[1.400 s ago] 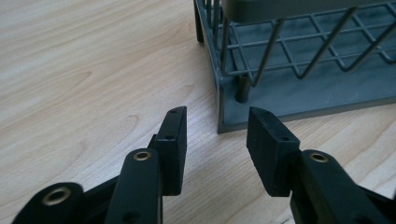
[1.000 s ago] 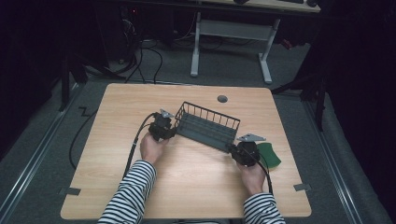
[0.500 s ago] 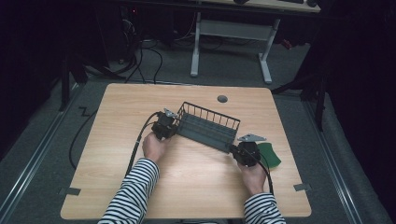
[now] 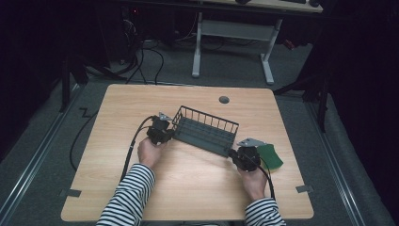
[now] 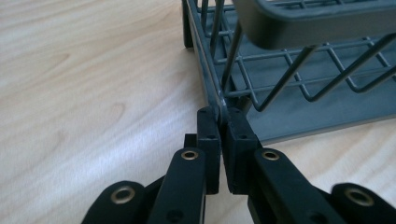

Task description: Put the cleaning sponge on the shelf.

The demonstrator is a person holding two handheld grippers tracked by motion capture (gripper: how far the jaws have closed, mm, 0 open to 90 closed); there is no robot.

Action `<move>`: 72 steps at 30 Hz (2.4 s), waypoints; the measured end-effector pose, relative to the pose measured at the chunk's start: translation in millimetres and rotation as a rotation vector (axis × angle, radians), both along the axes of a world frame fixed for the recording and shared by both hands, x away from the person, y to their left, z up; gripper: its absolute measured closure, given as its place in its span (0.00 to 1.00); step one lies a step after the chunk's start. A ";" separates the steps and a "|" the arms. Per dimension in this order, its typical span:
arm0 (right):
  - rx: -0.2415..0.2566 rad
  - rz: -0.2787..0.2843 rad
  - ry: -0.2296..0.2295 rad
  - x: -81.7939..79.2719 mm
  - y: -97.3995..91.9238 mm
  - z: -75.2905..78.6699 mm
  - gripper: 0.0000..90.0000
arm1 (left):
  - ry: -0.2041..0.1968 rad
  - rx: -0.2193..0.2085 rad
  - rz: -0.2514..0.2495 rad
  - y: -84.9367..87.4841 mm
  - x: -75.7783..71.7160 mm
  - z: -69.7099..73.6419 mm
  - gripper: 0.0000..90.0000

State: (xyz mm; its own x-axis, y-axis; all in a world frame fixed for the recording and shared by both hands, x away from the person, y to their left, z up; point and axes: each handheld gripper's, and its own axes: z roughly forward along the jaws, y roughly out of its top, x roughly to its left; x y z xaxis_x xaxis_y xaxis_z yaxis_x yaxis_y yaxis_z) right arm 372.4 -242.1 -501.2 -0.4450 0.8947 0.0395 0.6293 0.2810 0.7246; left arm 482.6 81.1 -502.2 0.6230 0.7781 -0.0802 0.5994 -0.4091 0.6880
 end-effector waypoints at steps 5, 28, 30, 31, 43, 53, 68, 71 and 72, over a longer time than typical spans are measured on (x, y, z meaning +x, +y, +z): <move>-0.008 0.032 0.003 -8.0 4.8 0.5 0.96 | -0.001 -0.002 -0.012 9.0 -12.5 -0.1 0.96; -0.003 0.149 -0.013 -47.6 24.8 -1.3 0.96 | -0.001 -0.038 0.026 41.3 -63.8 -2.7 0.95; -0.002 0.152 -0.009 -48.0 25.8 -1.1 0.96 | 0.000 -0.045 0.028 42.5 -64.5 -2.8 0.95; -0.002 0.151 -0.006 -48.0 25.9 -1.0 0.95 | 0.001 -0.047 0.027 42.9 -64.8 -2.9 0.94; -0.030 0.101 -0.023 -55.3 12.8 2.2 0.59 | -0.008 -0.075 0.096 67.5 -79.1 -5.6 0.56; 0.006 -0.011 -0.107 -52.6 -23.2 11.3 0.46 | -0.026 -0.023 0.201 101.5 -96.9 -15.2 0.43; -0.051 -0.208 -0.020 -28.3 -83.7 30.5 0.34 | -0.040 -0.038 0.301 125.4 -101.1 -29.7 0.38; -0.040 -0.220 0.019 -27.3 -91.2 30.0 0.35 | -0.092 -0.023 0.293 124.6 -105.0 -34.2 0.38; -0.038 -0.224 0.032 -27.2 -93.4 30.2 0.35 | -0.094 -0.017 0.295 123.8 -105.6 -34.3 0.38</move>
